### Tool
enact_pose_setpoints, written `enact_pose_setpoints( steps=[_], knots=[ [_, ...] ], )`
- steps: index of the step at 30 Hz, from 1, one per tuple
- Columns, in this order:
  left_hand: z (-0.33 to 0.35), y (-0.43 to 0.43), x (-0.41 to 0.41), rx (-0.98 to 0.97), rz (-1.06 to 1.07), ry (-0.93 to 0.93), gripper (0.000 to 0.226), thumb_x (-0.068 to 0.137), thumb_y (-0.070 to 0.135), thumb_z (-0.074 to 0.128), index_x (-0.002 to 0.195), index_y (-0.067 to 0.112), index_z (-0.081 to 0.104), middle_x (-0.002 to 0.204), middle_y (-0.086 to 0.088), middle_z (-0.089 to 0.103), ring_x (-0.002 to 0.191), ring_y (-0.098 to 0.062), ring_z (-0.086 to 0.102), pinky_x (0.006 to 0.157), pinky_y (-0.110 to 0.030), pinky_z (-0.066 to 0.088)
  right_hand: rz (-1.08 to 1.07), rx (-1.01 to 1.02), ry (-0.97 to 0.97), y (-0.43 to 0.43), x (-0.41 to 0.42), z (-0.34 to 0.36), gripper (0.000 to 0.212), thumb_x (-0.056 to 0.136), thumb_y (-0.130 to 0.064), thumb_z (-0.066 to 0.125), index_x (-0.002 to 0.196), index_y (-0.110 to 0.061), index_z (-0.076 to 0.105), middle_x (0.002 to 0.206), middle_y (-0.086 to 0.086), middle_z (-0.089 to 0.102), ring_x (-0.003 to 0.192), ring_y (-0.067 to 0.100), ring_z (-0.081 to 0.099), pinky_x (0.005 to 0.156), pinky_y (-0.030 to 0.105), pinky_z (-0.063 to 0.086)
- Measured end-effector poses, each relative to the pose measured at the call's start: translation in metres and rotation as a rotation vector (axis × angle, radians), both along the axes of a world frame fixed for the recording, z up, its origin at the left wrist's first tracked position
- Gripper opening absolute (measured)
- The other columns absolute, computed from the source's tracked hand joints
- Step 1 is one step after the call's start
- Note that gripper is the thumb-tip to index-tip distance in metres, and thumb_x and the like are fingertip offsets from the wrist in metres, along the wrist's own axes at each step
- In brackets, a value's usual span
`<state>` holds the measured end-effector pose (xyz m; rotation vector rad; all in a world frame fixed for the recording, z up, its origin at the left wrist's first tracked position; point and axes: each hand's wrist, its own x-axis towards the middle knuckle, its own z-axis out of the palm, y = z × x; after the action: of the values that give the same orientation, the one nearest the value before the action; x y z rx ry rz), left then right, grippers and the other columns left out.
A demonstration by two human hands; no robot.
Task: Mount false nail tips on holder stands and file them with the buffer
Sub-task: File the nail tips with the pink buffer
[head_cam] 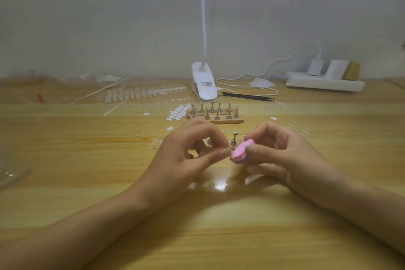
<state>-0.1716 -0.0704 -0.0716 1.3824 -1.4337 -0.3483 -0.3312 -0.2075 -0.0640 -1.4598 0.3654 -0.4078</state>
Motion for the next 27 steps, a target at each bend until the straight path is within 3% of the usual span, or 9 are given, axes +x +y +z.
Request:
enact_pose_setpoints(
  steps=[7, 13, 16, 20, 27],
  knots=[
    [-0.0004, 0.0006, 0.0004, 0.002, -0.014, 0.015, 0.014, 0.084, 0.036, 0.072, 0.08, 0.023, 0.067, 0.089, 0.012, 0.059, 0.074, -0.007, 0.056, 0.065, -0.013, 0.041, 0.111, -0.065, 0.049, 0.0009, -0.0018, 0.0013, 0.027, 0.069, -0.014, 0.088, 0.083, -0.016, 0.065, 0.1, 0.017, 0.072, 0.088, 0.039, 0.074, 0.069, 0.038, 0.062],
    [0.0013, 0.0008, -0.0004, -0.008, -0.017, 0.011, 0.007, 0.084, 0.028, 0.07, 0.079, 0.025, 0.066, 0.086, 0.014, 0.06, 0.071, -0.003, 0.056, 0.062, -0.009, 0.04, 0.038, -0.004, -0.04, 0.0015, -0.0027, 0.0004, 0.022, 0.075, -0.013, 0.085, 0.086, -0.013, 0.065, 0.093, 0.017, 0.073, 0.08, 0.029, 0.075, 0.064, 0.03, 0.06],
    [0.0018, 0.0004, -0.0014, -0.014, -0.03, -0.021, 0.008, 0.084, 0.028, 0.07, 0.079, 0.024, 0.065, 0.086, 0.015, 0.059, 0.071, -0.002, 0.055, 0.062, -0.009, 0.039, 0.142, -0.089, 0.023, 0.0043, -0.0022, 0.0011, 0.023, 0.076, -0.015, 0.086, 0.086, -0.015, 0.066, 0.097, 0.017, 0.073, 0.082, 0.033, 0.075, 0.065, 0.031, 0.061],
    [0.002, 0.0013, -0.0022, -0.015, -0.044, -0.002, 0.008, 0.085, 0.026, 0.07, 0.078, 0.026, 0.064, 0.085, 0.016, 0.058, 0.071, -0.002, 0.054, 0.062, -0.009, 0.039, 0.016, 0.007, -0.039, -0.0006, -0.0017, -0.0011, 0.024, 0.072, -0.016, 0.085, 0.085, -0.014, 0.066, 0.091, 0.014, 0.074, 0.082, 0.027, 0.075, 0.067, 0.03, 0.061],
    [0.0009, 0.001, -0.0013, -0.015, -0.017, 0.022, 0.008, 0.083, 0.027, 0.069, 0.079, 0.021, 0.067, 0.087, 0.013, 0.059, 0.07, -0.005, 0.054, 0.063, -0.013, 0.04, 0.136, -0.063, 0.038, -0.0002, -0.0022, 0.0014, 0.022, 0.072, -0.01, 0.083, 0.082, -0.016, 0.065, 0.095, 0.017, 0.073, 0.082, 0.034, 0.075, 0.067, 0.033, 0.061]
  ],
)
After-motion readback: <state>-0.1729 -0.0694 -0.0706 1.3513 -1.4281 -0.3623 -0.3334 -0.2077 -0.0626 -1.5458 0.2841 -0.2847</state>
